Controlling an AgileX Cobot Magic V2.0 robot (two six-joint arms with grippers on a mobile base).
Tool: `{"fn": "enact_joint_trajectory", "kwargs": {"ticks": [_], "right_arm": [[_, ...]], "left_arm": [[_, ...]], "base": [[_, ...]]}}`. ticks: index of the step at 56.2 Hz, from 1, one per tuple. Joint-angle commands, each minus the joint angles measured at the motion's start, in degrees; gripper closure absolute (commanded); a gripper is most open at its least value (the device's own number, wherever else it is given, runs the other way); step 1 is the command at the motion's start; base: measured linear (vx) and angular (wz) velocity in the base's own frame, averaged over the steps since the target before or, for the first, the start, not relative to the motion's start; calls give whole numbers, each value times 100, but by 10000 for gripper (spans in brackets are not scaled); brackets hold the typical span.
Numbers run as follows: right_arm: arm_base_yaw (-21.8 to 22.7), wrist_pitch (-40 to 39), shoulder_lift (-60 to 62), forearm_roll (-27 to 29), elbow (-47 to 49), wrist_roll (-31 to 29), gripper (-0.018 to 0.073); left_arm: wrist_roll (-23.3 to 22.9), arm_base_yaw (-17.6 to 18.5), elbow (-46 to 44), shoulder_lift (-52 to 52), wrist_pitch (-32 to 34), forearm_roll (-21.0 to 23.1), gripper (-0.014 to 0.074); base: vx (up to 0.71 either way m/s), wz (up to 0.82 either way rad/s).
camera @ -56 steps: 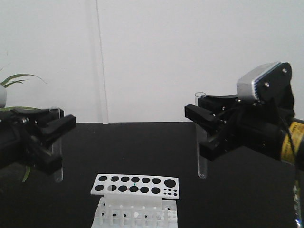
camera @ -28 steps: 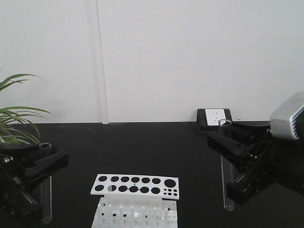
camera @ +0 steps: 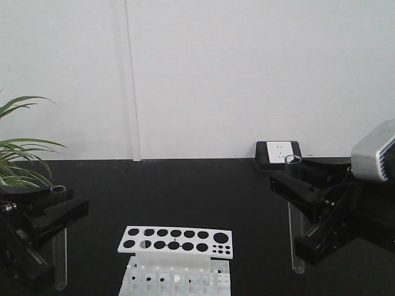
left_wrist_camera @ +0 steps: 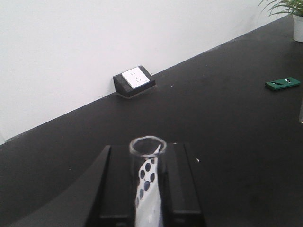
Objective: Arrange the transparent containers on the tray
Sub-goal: 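Hold both test tubes upright, raised above the bench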
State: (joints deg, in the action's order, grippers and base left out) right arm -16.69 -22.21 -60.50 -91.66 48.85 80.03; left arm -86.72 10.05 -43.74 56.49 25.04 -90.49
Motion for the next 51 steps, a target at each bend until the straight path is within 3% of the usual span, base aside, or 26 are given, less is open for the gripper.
{"fn": "enact_joint_trajectory", "kwargs": {"ticks": [1,51], "right_arm": [[6,38,101,123,173,-9,572],[6,57,101,107,173,-9,572]], "left_arm": [[-47,32,-159,-107,-22,212,597],[-47,32,-163,-30,-21,212,597]], "base": [[0,0],[-11,-1]]}}
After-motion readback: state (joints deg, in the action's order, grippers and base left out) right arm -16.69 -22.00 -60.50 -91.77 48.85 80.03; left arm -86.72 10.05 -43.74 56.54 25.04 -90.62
